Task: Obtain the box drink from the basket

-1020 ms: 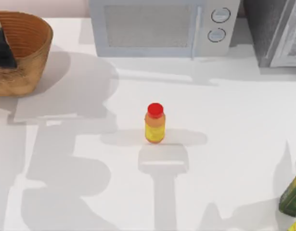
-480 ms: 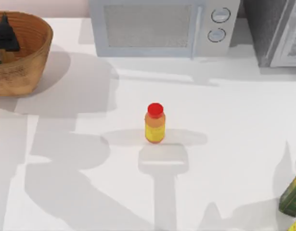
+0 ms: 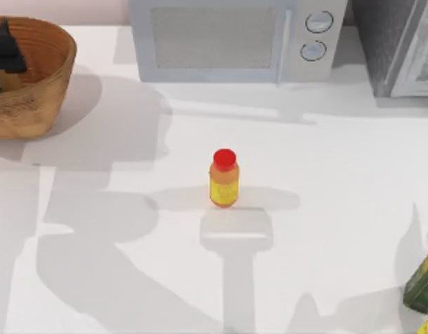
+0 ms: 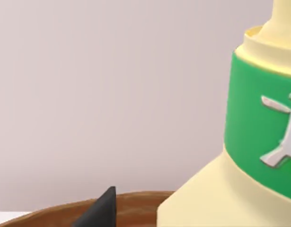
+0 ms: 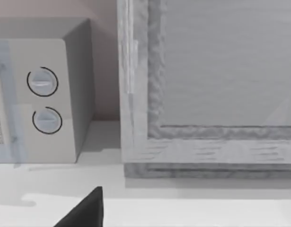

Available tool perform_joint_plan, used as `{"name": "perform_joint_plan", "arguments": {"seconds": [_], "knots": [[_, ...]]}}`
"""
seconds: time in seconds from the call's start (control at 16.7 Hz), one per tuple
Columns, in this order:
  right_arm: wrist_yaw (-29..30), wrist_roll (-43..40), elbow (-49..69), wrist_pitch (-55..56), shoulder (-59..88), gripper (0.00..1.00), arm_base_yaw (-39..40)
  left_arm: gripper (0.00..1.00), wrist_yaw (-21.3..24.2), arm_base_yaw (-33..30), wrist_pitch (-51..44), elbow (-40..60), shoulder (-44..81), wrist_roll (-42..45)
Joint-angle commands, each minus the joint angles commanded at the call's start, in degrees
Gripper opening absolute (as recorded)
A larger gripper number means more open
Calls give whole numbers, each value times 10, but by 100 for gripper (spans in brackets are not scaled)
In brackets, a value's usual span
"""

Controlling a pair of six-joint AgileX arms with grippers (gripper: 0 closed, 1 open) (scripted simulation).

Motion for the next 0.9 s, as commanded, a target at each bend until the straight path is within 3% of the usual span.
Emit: {"name": "perform_joint_plan", "arguments": {"seconds": [0.6, 0.9], "knots": [[0, 0, 0, 0, 0, 100, 0, 2, 0, 0, 0, 0, 0, 0], [0, 0, 0, 0, 0, 100, 0, 0, 0, 0, 0, 0, 0, 0]]}}
